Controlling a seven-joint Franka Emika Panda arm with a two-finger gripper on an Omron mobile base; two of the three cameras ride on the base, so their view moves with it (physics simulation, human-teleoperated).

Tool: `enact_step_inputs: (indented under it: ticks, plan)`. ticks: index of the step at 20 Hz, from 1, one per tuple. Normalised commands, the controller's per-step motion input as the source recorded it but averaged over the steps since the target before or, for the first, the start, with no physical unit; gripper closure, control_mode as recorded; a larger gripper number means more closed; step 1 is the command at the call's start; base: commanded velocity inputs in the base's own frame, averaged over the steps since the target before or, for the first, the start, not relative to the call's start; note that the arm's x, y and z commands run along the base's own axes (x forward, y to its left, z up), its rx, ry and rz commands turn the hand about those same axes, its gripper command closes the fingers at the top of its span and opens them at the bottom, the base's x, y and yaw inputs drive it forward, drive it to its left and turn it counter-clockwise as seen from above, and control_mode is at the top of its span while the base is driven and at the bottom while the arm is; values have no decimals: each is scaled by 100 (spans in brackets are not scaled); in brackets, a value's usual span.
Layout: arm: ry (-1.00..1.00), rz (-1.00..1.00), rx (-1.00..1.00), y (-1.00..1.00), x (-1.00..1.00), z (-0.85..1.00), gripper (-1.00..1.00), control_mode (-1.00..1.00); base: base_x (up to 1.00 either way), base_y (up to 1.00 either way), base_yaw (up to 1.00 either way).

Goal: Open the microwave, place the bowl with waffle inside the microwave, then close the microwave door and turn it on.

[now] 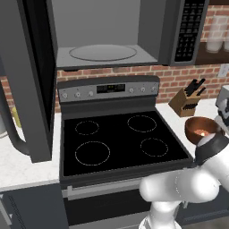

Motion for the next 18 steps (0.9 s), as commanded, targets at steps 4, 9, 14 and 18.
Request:
enact_step_inputs:
  ticks: [4, 9, 14, 18]
  plan:
    - [0, 0, 0, 0, 25, -25, -100, -100, 0, 0, 0]
    - [0, 0, 0, -2, 18, -25, -100, -100, 0, 0, 0]
    - [0, -2, 0, -10, 16, -11, -100, -100, 0, 0, 0]
    - [0, -5, 3, -29, 12, 0, -100, -100, 0, 0, 0]
